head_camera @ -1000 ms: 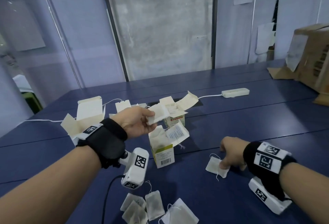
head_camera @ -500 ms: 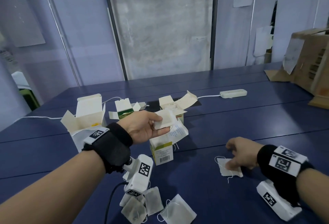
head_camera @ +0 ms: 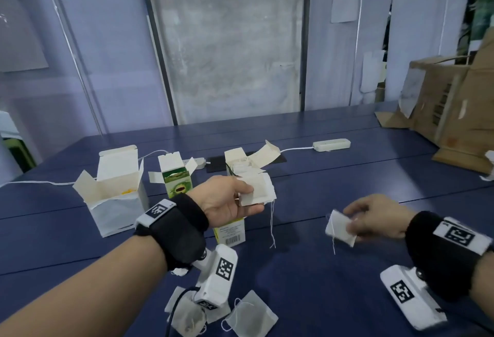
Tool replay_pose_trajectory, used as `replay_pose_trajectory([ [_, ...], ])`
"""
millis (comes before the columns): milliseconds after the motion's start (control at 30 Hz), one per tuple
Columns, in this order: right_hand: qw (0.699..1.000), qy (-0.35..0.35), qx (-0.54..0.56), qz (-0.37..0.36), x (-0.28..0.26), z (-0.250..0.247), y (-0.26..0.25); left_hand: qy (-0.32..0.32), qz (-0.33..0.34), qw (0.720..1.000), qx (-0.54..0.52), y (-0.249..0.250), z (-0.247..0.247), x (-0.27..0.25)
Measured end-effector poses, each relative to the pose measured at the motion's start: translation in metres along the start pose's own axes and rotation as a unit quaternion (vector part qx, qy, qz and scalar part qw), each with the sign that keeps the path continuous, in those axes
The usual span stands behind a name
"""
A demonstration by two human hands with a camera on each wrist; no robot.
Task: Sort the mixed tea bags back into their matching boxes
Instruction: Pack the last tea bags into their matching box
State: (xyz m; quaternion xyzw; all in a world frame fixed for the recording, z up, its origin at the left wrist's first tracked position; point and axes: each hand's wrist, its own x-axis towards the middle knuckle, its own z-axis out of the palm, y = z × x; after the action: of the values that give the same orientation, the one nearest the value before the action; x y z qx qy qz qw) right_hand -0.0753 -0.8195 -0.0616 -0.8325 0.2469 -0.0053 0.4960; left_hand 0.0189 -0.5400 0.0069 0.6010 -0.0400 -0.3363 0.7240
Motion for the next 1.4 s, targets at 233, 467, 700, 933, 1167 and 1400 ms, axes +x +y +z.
replay_pose_trajectory([
  [233, 0.991, -0.043, -0.025, 0.121, -0.048, -0.049, 0.044, -0.017, 0.003, 1.0, 0.019, -0.009, 0.021, 0.013],
  [467, 0.958, -0.037, 0.282, 0.037, -0.054, -0.039, 0.001, -0.035, -0.006, 0.998, 0.044, -0.024, 0.051, 0.021],
  [700, 0.889, -0.043, 0.456, -0.029, -0.06, 0.017, -0.055, -0.061, 0.013, 0.995, 0.073, -0.035, 0.053, 0.016],
  [933, 0.895, -0.014, 0.445, 0.003, -0.053, 0.074, -0.073, -0.054, -0.011, 0.998, 0.018, -0.023, 0.042, -0.002],
  [1167, 0.924, -0.072, 0.375, 0.024, -0.05, 0.105, -0.084, -0.05, 0.013, 0.996, 0.076, -0.026, 0.011, -0.016],
  [1400, 0.963, -0.117, 0.243, -0.025, -0.049, 0.108, -0.085, 0.025, 0.022, 0.983, 0.181, -0.019, -0.025, -0.026],
])
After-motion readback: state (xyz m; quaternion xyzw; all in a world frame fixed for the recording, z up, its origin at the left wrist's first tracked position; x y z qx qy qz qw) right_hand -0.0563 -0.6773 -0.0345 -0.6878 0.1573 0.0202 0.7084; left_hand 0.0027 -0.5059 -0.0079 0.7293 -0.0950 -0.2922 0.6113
